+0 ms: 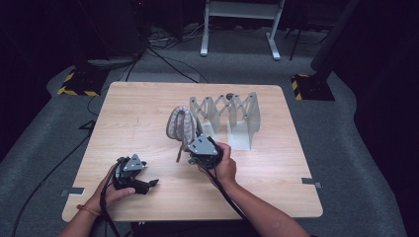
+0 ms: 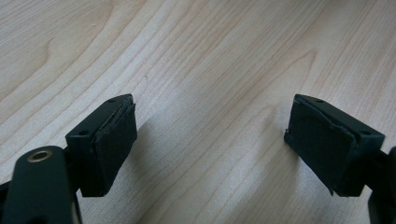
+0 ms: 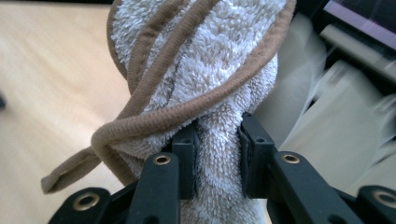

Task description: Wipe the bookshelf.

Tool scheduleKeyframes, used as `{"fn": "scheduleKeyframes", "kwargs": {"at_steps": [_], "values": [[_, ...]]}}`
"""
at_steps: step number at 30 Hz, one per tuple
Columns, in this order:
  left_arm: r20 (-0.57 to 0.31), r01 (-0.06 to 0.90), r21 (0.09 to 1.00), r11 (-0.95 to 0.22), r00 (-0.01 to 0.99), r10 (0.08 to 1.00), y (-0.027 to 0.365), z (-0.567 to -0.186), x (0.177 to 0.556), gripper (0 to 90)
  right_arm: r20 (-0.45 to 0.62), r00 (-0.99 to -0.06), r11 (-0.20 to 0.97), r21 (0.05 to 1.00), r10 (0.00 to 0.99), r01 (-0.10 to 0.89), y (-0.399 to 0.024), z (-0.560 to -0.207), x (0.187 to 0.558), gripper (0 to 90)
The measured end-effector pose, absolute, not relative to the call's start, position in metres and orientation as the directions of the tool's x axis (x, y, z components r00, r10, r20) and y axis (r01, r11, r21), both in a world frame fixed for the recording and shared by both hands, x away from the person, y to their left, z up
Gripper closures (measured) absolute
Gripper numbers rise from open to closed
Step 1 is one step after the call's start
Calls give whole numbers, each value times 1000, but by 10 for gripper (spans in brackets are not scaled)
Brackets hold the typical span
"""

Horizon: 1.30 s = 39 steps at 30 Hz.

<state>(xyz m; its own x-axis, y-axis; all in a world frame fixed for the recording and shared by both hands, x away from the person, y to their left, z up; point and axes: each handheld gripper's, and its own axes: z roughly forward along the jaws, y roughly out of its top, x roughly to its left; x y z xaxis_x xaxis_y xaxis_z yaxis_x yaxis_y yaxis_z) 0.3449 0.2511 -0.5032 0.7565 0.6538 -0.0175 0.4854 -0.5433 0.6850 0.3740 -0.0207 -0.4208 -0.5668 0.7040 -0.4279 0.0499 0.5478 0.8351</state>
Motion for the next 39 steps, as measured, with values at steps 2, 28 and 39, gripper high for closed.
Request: {"fn": "scheduleKeyframes", "kwargs": {"at_steps": [2, 28, 39], "values": [[-17, 483, 686, -543, 758, 653, 251, -503, 345, 165, -464, -532, 554, 833, 709, 11, -16, -405, 374, 724], [-14, 473, 690, -548, 766, 643, 251, -504, 345, 169, -490, -571, 668, 730, 659, 145, -12, -472, 383, 734], [-14, 467, 691, -551, 772, 636, 250, -504, 345, 170, -623, -445, 699, 715, 643, 9, 13, -410, 390, 734]]}}
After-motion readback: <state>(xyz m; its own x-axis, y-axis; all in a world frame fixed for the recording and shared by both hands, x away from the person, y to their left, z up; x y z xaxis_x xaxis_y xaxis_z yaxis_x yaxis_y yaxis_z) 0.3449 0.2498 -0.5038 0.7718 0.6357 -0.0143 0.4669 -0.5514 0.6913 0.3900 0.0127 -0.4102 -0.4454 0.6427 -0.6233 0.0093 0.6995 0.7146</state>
